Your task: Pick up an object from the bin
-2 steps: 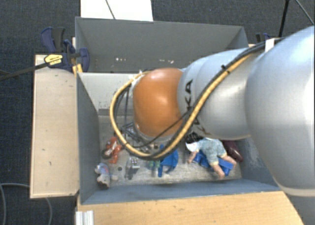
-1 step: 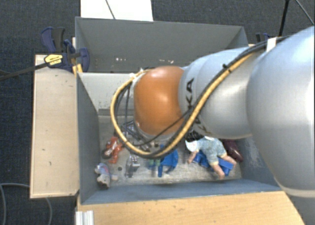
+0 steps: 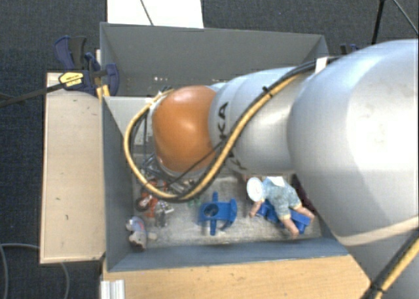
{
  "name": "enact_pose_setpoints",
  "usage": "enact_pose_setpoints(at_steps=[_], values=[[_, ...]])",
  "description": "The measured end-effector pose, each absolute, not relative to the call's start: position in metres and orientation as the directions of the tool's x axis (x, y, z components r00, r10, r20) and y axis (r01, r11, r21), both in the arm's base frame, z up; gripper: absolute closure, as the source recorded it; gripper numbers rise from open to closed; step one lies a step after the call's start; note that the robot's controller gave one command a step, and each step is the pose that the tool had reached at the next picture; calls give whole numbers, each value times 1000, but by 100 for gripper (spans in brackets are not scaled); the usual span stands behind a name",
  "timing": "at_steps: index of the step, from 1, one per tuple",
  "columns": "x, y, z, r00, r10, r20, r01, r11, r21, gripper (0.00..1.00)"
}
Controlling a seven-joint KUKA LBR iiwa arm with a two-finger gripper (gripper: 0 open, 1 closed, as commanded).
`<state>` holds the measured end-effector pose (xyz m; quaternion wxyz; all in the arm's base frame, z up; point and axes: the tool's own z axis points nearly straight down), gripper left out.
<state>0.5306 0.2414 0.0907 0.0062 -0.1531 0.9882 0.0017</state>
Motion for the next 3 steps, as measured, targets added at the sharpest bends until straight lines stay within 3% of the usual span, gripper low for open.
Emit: enact_pose_setpoints(at_steps=[1,2,3], values=[[537,246,106,-933,-360,3,-360,933,1,0],[549,238,118,-900,-436,-6,-436,900,0,0],[545,232,72,-780,-626,-3,-626,780,0,0]])
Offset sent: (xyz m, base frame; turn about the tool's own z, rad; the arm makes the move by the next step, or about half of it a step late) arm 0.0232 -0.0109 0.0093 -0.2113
